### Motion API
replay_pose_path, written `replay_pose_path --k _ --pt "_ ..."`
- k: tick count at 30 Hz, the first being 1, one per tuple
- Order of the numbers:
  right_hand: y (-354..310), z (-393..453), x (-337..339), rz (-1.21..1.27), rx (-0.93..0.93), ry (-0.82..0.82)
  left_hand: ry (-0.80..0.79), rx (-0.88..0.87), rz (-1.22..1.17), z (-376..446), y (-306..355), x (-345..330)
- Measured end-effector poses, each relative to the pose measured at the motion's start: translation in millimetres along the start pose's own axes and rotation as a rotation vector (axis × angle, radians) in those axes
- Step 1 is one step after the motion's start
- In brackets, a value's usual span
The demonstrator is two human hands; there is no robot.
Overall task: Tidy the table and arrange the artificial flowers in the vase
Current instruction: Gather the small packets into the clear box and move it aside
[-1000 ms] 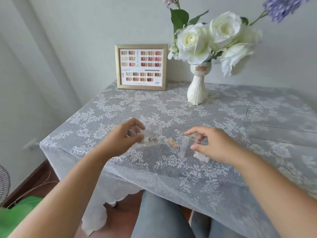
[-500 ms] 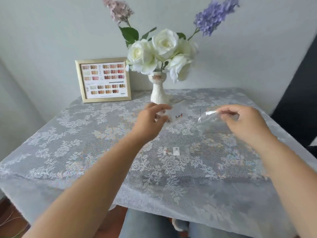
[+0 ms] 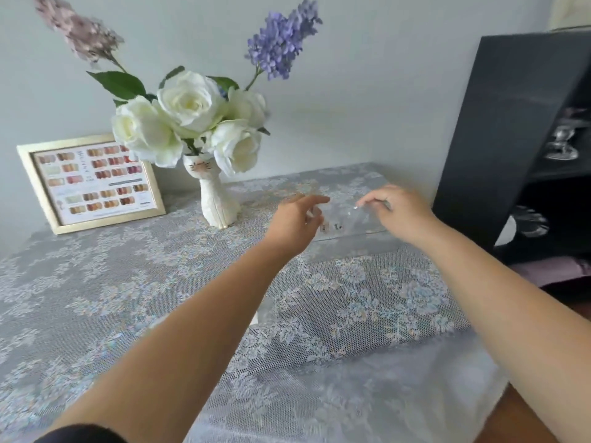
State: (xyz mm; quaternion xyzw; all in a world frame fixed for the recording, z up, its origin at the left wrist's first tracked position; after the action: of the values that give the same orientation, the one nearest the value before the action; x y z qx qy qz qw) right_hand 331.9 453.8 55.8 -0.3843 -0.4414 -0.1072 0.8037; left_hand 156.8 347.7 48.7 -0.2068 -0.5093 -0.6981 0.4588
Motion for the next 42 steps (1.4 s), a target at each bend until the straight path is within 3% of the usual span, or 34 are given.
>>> replay_pose_path --k 6,13,22,27,30,35,39,42 --pt "23.9 14.4 -23.7 -0.063 -0.087 -0.192 -0.051 0.043 -0.013 14.6 -0.8 -12.6" --pt "32.8 19.0 -34.9 -0.092 -0.112 -0.22 -0.184 0.103 0.123 21.5 -6.2 -26.9" --pt "27.3 5.1 -30.9 -0.054 -0.047 -0.07 -0.21 0.035 0.209 -0.8 -8.2 -18.7" --pt "-5.9 -7.7 -25.6 -0.037 0.043 0.088 -0.177 0.032 0.18 -34.1 -11.7 10.8" --pt "-33.5 -12.7 -34.7 -0.026 0.149 0.098 -0.161 0.073 0.206 -62.4 -23.3 34.3" --pt "-94.9 -22.5 -70.0 0.026 0.411 -0.003 -0.112 0.209 0.237 -119.8 -59.9 82.2" --pt "-99.2 -34.1 -94.7 0.059 0.432 -0.102 -0.192 0.274 0.306 -142.6 -75.3 93.2" --pt "-110.0 -42.3 -123.4 0.052 0.378 -0.291 -0.278 0.377 0.355 -166.7 -95.8 106.3"
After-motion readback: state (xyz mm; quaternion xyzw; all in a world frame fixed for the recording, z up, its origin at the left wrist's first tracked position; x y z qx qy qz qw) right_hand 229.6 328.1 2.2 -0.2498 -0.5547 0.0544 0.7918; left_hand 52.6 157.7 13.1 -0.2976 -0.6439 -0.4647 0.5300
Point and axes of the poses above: each hand's wrist, its own z-axis towards the middle knuckle, its own x-axis out of the back of the hand, y = z × x, the point moved 5 cm from there along z, towards the middle knuckle, and after that the axes turned 4 degrees about -y, right-handed, at the moved point
